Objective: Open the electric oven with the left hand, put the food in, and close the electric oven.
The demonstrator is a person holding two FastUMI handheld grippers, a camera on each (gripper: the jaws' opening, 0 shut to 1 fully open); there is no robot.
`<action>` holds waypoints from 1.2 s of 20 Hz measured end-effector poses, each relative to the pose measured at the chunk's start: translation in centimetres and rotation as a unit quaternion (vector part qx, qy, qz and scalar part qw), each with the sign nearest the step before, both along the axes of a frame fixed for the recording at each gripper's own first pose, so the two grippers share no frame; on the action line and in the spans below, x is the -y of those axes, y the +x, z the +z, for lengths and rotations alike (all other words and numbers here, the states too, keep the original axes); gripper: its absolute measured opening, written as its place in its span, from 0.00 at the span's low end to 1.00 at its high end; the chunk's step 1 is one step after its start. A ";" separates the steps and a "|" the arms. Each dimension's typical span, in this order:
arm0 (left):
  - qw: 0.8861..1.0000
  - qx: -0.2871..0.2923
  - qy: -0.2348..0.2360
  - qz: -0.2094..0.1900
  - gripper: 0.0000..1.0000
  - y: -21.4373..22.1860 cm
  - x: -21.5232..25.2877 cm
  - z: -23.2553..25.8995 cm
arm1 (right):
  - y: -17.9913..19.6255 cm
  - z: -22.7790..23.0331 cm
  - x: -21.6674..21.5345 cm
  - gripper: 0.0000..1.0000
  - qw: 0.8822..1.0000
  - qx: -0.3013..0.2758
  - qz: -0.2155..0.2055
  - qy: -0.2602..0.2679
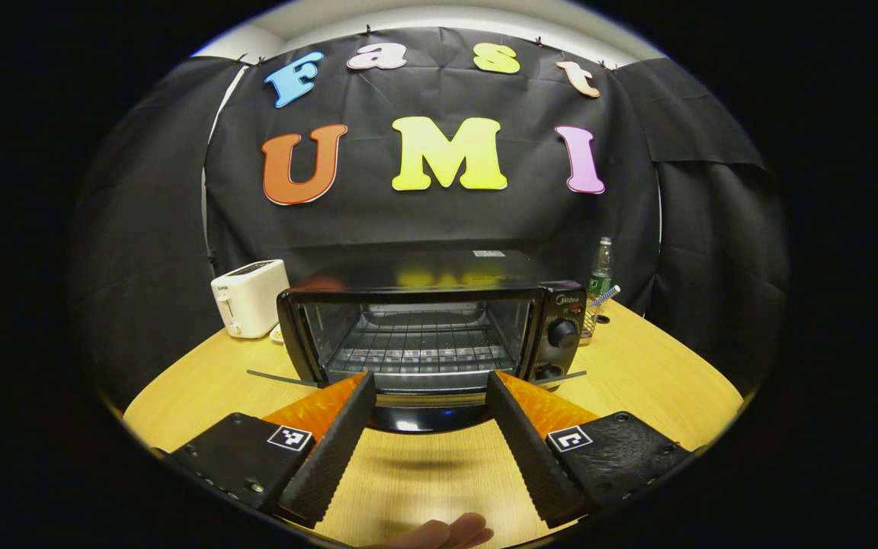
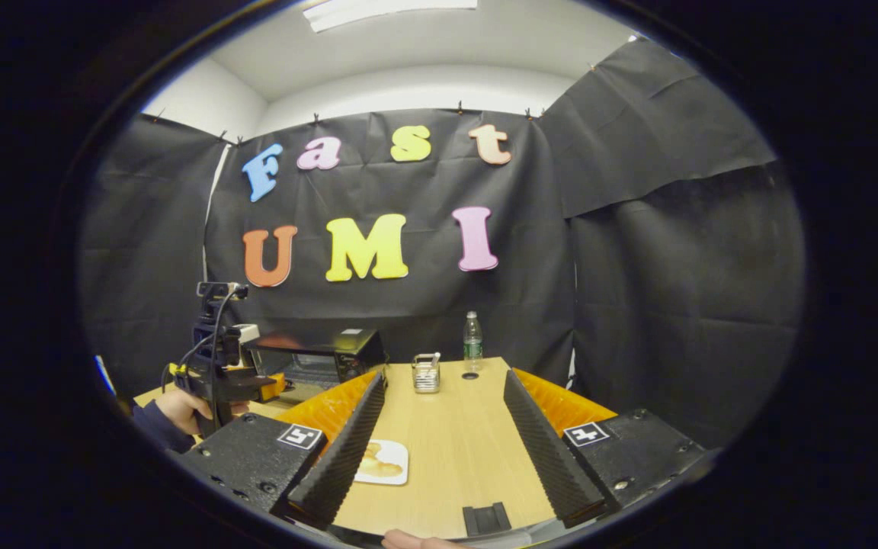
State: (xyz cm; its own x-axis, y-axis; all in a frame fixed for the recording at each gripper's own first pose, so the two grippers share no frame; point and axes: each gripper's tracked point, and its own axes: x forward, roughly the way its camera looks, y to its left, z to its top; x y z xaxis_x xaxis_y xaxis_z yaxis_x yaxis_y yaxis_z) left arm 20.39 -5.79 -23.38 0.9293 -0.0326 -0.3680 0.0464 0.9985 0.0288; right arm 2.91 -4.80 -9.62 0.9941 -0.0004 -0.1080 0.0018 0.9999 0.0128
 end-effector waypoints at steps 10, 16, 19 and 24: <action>0.999 -0.041 -0.008 0.005 0.95 -4.8 0.4 -5.0 | 1.3 -3.2 -2.9 0.99 0.999 -0.042 0.015 -0.023; 0.993 -0.116 -0.015 0.008 0.93 -7.0 0.2 -10.5 | 2.1 -5.1 -2.8 1.00 0.997 -0.069 0.013 -0.022; 0.994 -0.105 -0.011 0.007 0.95 -6.9 0.4 -10.2 | 2.6 -6.0 -2.8 1.00 0.996 -0.081 0.010 -0.023; 0.994 -0.102 -0.038 0.022 0.94 -7.6 -0.3 -9.4 | 3.8 -7.6 -3.7 1.00 0.995 -0.097 0.018 -0.028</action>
